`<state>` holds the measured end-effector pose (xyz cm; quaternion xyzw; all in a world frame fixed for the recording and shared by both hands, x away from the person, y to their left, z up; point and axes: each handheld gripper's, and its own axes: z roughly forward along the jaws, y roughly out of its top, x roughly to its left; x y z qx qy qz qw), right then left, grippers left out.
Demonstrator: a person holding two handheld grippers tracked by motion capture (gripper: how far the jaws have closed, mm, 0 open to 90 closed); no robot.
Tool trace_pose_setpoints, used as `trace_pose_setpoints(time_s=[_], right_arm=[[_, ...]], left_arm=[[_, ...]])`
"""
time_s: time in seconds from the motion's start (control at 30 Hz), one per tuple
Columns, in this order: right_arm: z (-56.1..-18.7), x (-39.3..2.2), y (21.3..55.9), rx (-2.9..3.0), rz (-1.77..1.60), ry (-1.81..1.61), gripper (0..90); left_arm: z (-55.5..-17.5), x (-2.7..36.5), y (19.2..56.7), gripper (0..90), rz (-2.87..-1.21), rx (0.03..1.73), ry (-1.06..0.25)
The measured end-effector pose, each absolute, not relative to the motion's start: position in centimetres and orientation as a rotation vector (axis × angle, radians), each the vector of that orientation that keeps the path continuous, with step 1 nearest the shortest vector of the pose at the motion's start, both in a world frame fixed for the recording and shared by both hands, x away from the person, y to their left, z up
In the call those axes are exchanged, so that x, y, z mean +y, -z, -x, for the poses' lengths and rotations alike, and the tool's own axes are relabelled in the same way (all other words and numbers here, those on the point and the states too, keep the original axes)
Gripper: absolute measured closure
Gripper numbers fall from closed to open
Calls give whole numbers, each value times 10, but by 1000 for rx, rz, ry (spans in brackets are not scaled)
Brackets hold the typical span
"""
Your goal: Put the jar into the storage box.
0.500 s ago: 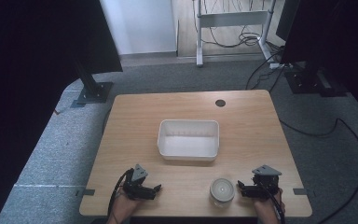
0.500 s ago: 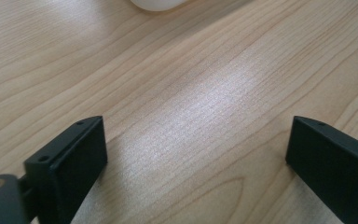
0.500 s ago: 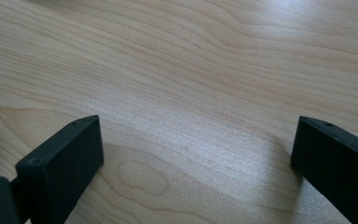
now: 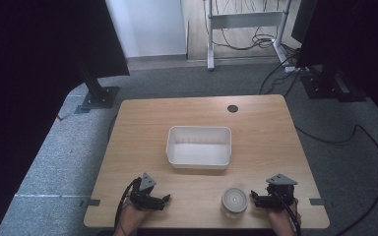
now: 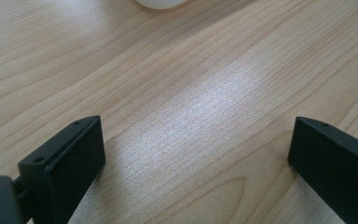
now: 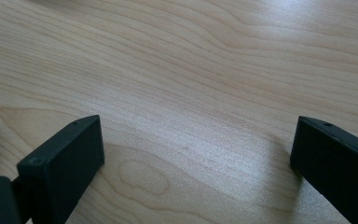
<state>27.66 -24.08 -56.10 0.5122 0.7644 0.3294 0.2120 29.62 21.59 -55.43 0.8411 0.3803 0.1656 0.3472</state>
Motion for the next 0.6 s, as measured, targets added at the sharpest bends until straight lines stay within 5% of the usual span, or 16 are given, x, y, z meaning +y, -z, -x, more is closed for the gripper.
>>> trace_pose_setpoints(time_s=[0.6], right_arm=[[-277, -241, 561, 2123, -1423, -916, 22]], left_arm=[[-293, 214, 552, 66, -2200, 959, -429]])
